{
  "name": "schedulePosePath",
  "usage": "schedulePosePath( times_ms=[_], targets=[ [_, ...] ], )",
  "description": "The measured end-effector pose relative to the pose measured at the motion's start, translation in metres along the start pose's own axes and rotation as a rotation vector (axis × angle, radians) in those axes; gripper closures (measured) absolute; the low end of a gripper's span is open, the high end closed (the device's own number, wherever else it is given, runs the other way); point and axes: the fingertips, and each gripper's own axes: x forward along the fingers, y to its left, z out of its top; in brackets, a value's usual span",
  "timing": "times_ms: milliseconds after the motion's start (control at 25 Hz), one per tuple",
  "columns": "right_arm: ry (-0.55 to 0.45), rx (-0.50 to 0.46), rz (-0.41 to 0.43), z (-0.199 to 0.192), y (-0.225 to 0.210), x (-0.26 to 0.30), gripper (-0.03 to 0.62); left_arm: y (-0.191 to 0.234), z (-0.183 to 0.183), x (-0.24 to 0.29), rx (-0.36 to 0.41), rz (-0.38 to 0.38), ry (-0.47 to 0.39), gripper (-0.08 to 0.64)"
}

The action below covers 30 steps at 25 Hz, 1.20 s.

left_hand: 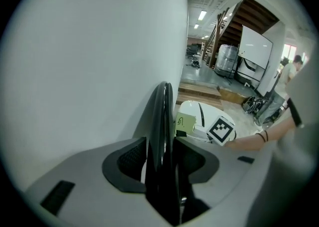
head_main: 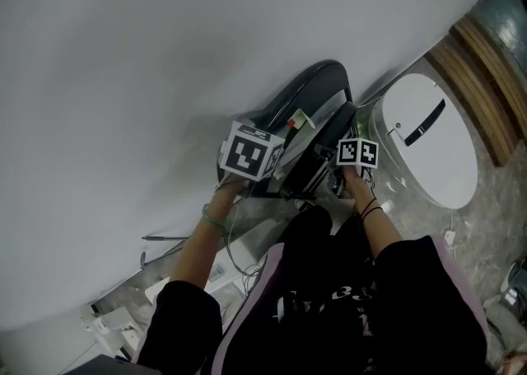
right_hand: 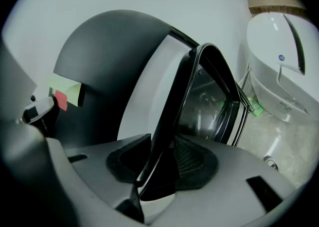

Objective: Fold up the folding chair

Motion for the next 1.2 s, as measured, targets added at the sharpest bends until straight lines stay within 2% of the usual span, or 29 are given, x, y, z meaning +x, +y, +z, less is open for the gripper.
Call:
schedulePosePath(
  times_ms=[240,480,560,920,1040,1200],
  targets=[
    [-0.010,-0.036,0.022,-0.006,0.004,-0.032,0.465,0.008,0.000,-0.023,-0.129,0.001,-0.060,0.391],
    [-0.050,-0.059,0.053,-0.004,0.017,-0.072,0.466,0.007,0.003,-0.072,-0.260,0.046,-0.220,0.392],
    [-0.068,-0.071,0.072,-0.001,0.029,-0.087,0.491,-0.002,0.001,-0.082,-0.307,0.044,-0.281,0.392],
    [-0.071,-0.236,0.167,-0.009,0.080,-0.158,0.532,-0.086,-0.018,-0.084,-0.496,0.014,-0.422,0.400],
    [-0.059,-0.297,0.182,-0.018,0.083,-0.182,0.541,-0.120,-0.030,-0.078,-0.544,0.010,-0.420,0.444],
    [-0.034,-0.324,0.217,-0.034,0.084,-0.208,0.551,-0.156,-0.052,-0.072,-0.627,0.060,-0.458,0.505]
  ],
)
